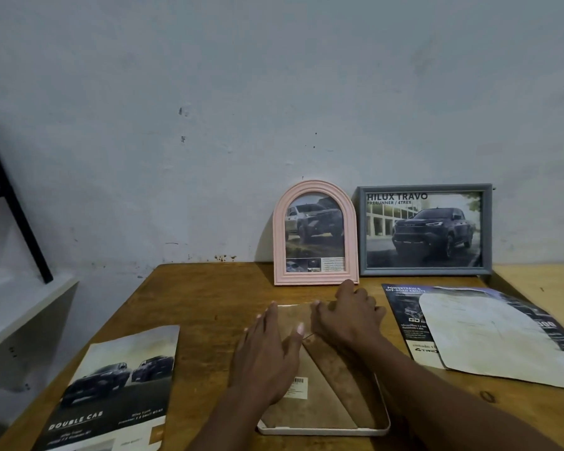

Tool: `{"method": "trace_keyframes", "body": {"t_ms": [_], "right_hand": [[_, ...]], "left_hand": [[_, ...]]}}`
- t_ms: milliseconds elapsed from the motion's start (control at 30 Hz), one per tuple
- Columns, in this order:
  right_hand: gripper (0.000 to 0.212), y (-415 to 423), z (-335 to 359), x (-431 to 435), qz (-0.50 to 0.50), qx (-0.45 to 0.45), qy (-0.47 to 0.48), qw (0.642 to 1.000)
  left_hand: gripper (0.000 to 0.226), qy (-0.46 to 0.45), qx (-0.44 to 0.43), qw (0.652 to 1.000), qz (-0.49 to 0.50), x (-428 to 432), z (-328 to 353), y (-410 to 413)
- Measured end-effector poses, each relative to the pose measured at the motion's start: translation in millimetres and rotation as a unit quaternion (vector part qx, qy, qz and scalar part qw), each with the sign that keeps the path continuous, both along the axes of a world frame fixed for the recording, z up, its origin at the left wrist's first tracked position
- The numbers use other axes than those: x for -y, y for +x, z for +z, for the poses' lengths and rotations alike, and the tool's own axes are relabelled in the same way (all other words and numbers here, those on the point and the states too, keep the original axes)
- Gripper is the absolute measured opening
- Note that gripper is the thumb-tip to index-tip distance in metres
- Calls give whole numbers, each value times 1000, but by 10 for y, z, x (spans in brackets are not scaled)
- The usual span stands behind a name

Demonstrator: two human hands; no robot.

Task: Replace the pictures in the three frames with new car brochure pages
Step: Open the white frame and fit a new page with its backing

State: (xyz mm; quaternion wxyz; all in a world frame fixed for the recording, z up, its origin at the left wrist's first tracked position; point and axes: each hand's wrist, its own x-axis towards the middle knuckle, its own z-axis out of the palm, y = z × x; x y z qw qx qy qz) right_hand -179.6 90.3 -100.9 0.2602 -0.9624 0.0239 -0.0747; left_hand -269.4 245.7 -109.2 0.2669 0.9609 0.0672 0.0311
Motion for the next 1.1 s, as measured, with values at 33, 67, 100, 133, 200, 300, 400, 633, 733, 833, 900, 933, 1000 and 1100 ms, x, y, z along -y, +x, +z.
{"method": "trace_keyframes", "body": {"t_ms": [33, 67, 100, 133, 200, 300, 400, 633, 733, 833, 900, 933, 1000, 1100], "right_hand": [[58, 18, -4, -14, 1, 5, 7, 1000], [54, 19, -2, -24, 6, 14, 12, 1000], [50, 15, 2, -38, 12, 25, 17, 999], [46, 13, 15, -56, 16, 37, 23, 999], [39, 24, 68, -101, 18, 59, 38, 997], [27, 46, 191, -161, 33, 76, 86, 993], [20, 82, 290, -193, 52, 43, 154, 986], [26, 83, 444, -141, 109, -26, 262, 959], [28, 46, 395, -137, 120, -31, 265, 956], [27, 14, 354, -147, 118, -14, 290, 949], [27, -36, 393, -128, 118, 1, 312, 943], [27, -66, 421, -110, 121, 10, 322, 939], [30, -149, 479, -56, 135, 15, 349, 927], [37, -348, 481, 64, 182, -19, 383, 905]], "left_hand": [[82, 8, -1, 1000, -4, -7, -7, 10], [88, 19, -3, 1000, -10, -15, -13, 25], [94, 33, -4, 999, -14, -22, -23, 44], [100, 46, -3, 999, -17, -31, -29, 62], [106, 66, 10, 998, -16, -67, -32, 101], [110, 66, 28, 997, 2, -147, -20, 135], [113, 54, 29, 998, 29, -222, 25, 165], [116, -20, 69, 996, 62, -336, 80, 127], [113, -15, 73, 996, 56, -298, 63, 145], [113, -14, 79, 995, 51, -307, 63, 167], [108, -12, 95, 994, 53, -322, 77, 162], [104, -8, 110, 992, 53, -324, 90, 160], [94, -13, 160, 986, 45, -308, 129, 143], [87, -36, 223, 974, 30, -277, 195, 116]]}}
